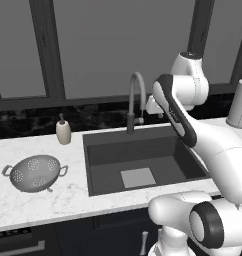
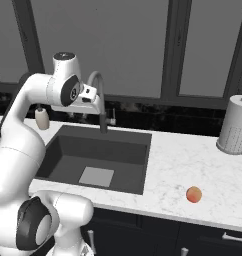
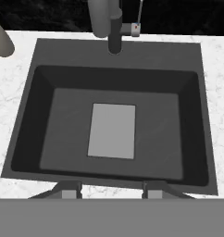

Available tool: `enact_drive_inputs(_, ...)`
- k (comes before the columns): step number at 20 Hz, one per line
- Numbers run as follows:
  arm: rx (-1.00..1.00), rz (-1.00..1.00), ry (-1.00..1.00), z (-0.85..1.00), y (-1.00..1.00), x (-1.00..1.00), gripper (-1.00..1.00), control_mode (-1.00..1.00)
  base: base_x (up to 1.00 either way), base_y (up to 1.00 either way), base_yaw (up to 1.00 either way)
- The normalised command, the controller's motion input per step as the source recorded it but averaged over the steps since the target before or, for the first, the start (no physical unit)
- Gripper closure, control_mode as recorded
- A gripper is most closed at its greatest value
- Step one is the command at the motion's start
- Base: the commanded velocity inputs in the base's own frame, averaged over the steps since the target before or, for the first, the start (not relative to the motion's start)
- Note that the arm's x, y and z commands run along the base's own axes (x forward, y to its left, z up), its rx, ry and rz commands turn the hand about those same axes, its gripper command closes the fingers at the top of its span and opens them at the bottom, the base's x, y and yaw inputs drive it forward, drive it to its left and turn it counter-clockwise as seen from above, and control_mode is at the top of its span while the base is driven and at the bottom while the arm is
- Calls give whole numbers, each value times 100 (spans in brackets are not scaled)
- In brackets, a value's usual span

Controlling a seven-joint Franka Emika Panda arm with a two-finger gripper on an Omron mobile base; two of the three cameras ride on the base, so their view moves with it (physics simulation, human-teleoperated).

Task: Put the colander in the sink, put the peach in the colander, and turn on the sink faucet and pour water over the colander.

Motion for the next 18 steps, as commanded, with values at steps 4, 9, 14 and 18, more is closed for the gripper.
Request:
enact_drive_inputs(4,0,0,0,0,12,-1,-100,-100,0,0,0)
enact_drive_inputs(9,0,0,0,-5,69,-4,-100,-100,0,0,0)
enact_drive_inputs(14,0,0,0,-5,81,0,-100,-100,0,0,0)
enact_drive_inputs(18,0,0,1,0,67,0,-100,-100,0,0,0)
